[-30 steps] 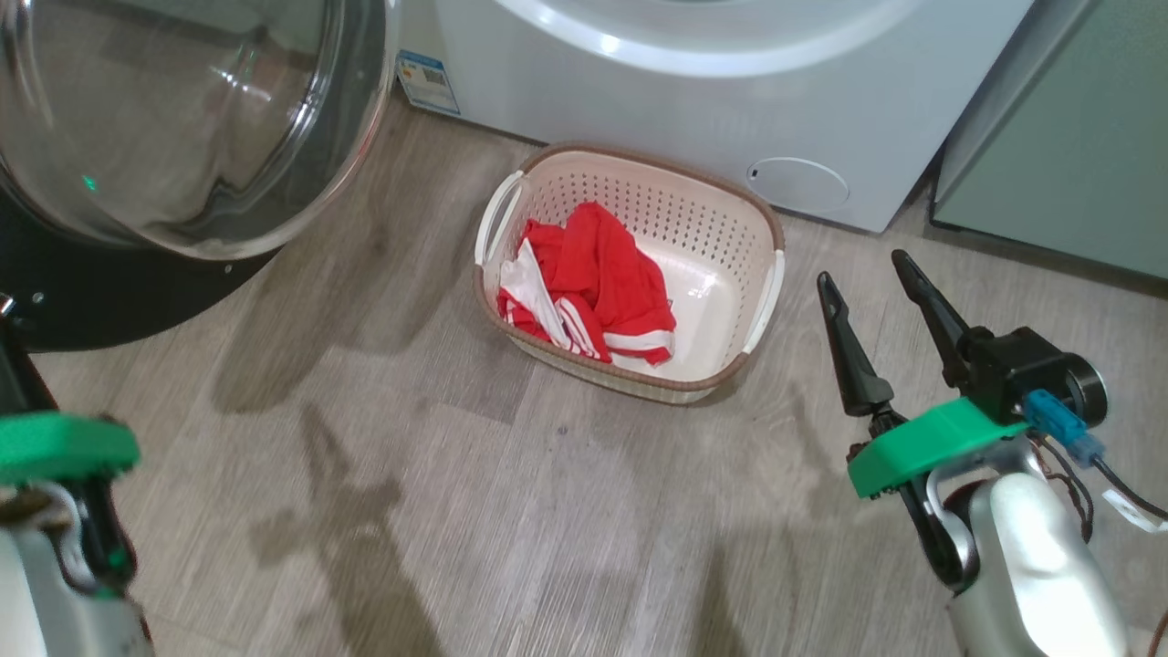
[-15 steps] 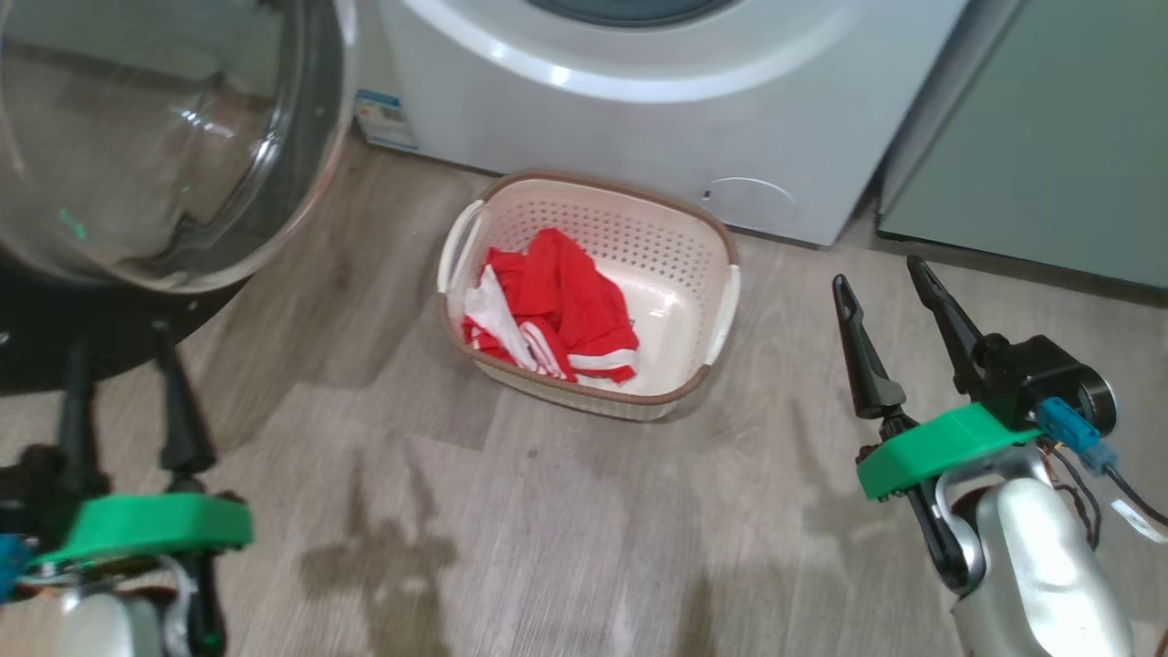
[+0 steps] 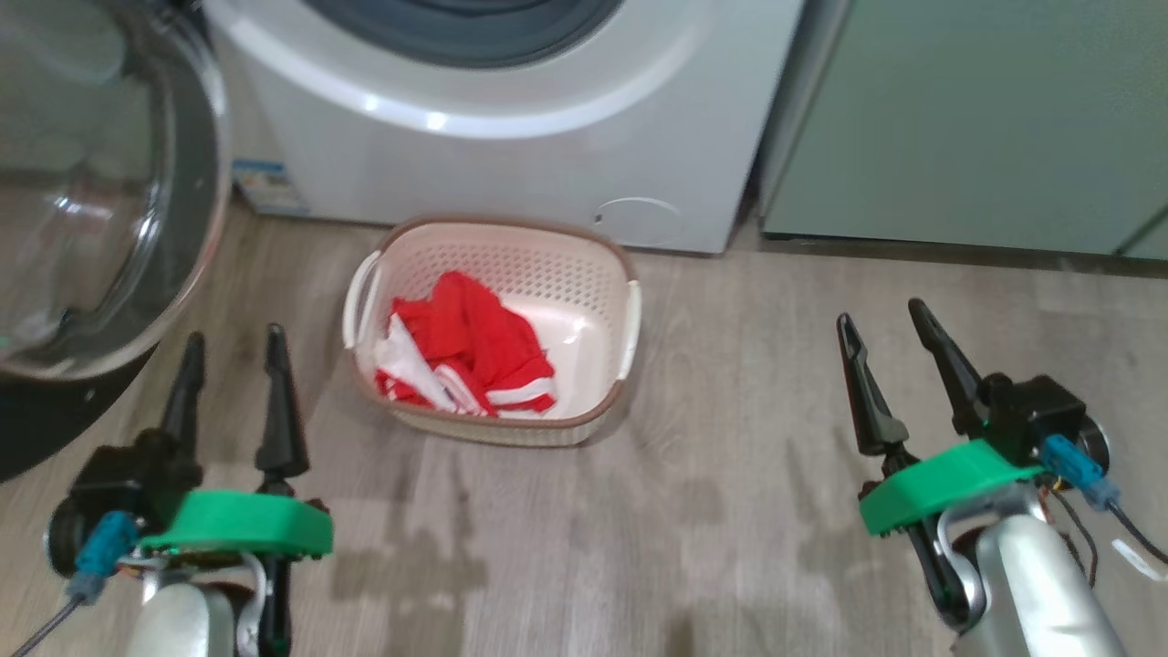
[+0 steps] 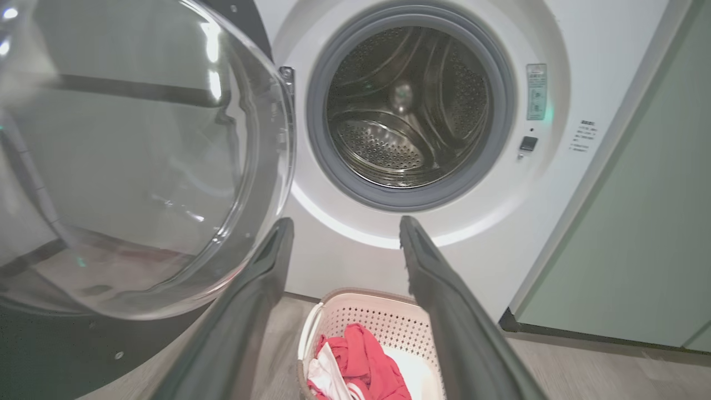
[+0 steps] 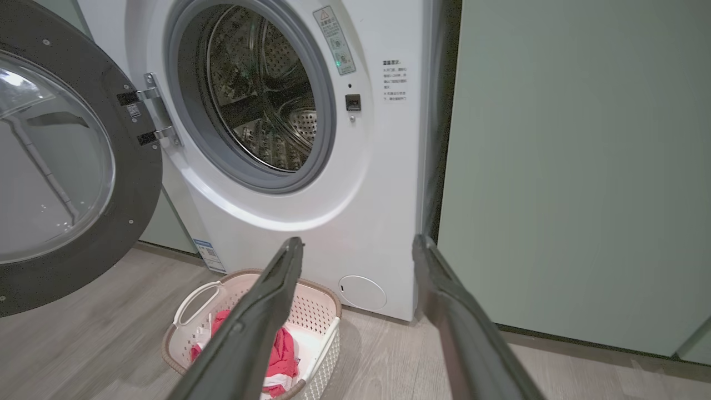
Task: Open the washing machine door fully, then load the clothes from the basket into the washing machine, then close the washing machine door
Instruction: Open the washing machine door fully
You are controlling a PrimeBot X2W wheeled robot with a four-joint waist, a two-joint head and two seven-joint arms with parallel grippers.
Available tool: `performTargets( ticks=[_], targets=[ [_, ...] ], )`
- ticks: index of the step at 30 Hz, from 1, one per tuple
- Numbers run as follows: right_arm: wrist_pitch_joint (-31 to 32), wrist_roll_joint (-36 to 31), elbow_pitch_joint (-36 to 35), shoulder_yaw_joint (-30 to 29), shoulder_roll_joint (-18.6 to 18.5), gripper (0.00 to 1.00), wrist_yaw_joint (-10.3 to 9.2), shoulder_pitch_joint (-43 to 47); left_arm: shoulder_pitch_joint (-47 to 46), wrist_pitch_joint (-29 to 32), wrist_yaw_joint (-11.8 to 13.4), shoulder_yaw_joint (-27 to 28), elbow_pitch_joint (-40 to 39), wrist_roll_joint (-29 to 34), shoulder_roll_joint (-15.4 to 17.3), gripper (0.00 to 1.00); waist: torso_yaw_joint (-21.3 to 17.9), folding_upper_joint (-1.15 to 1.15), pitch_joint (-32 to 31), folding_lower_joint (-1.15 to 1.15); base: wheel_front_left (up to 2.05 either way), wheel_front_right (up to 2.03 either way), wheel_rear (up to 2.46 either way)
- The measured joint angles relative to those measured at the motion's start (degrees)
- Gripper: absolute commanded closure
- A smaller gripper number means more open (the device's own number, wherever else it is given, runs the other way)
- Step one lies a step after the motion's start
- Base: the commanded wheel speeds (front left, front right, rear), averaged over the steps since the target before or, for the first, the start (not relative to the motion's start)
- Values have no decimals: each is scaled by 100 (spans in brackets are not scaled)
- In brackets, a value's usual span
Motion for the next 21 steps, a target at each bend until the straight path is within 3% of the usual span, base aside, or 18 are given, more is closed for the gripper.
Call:
performTargets(
  ticks=[9, 21],
  targets=[
    [-4, 85, -5, -78, 16, 0, 0, 339, 24, 23, -149, -336, 159, 174, 101, 0, -488, 0, -288, 0, 0, 0, 0],
    [8, 37, -257, -182, 35, 0, 0, 669, 419, 120, -4, -487, 226, 435, 216, 0, -775, 0, -598, 0, 0, 0, 0]
  ],
)
